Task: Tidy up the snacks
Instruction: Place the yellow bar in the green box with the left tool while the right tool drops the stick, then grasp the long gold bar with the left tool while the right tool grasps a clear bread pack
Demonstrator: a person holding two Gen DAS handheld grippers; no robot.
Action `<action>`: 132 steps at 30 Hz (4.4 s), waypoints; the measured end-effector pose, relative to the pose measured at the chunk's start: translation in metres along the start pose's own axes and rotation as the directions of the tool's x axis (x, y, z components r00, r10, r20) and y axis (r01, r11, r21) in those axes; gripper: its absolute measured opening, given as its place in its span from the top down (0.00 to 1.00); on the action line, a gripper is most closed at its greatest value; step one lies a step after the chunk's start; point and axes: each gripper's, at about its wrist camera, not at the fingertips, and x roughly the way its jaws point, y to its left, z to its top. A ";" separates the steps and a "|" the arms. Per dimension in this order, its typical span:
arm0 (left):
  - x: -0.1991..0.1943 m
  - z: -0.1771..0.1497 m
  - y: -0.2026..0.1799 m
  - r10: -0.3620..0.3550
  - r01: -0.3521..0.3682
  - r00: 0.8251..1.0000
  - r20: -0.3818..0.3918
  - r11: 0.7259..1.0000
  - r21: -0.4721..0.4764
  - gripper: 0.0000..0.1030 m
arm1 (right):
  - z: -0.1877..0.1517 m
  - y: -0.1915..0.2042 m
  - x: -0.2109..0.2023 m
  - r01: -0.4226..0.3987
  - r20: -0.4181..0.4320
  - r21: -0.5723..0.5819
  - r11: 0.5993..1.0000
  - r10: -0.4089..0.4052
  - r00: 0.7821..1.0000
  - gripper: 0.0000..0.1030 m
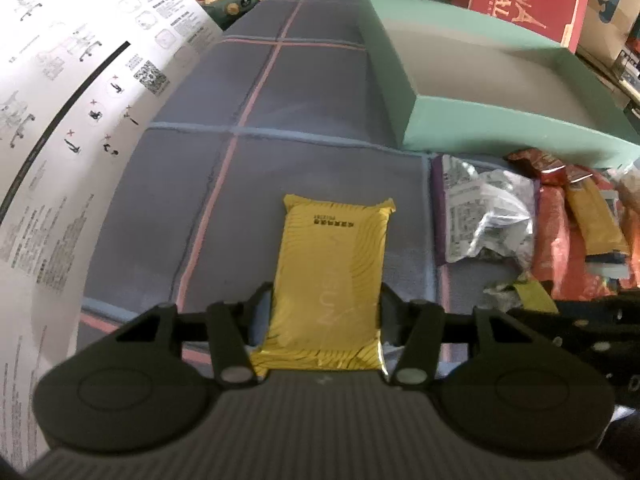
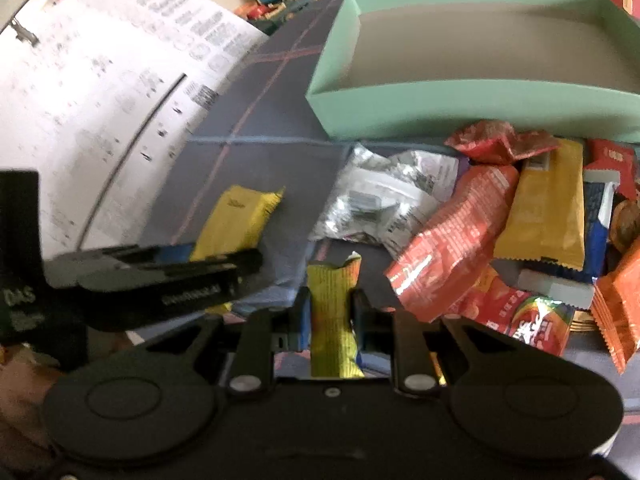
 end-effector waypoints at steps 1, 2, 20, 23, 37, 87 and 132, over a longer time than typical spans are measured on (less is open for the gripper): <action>-0.005 0.001 -0.001 -0.003 0.003 1.000 0.008 1.000 0.003 0.49 | 0.001 0.000 -0.005 -0.012 0.007 -0.001 1.000 0.012 1.000 0.80; -0.011 0.003 -0.003 -0.004 0.004 1.000 0.023 1.000 0.009 0.49 | 0.003 0.001 -0.011 -0.023 0.016 -0.004 1.000 0.023 1.000 0.80; -0.020 0.151 -0.073 -0.080 0.068 0.982 0.171 0.995 0.076 0.49 | 0.139 -0.115 -0.093 0.141 0.295 0.119 0.983 -0.170 0.940 0.80; 0.001 0.184 -0.086 -0.073 0.061 0.982 0.174 0.996 0.071 0.49 | 0.167 -0.144 -0.084 0.164 0.298 0.155 0.974 -0.205 0.932 0.80; 0.091 0.251 -0.104 0.025 -0.037 0.990 0.139 0.995 0.087 0.45 | 0.244 -0.198 0.010 0.159 0.270 0.200 0.967 -0.210 0.940 0.72; 0.036 0.065 -0.219 -0.222 0.239 0.970 -0.097 0.943 0.231 0.55 | 0.036 -0.199 -0.083 0.259 0.216 0.173 0.950 -0.294 0.931 0.50; 0.025 0.026 -0.202 -0.275 0.316 0.947 -0.166 0.891 0.327 0.68 | 0.000 -0.185 -0.104 0.218 0.244 0.228 0.949 -0.272 0.931 0.44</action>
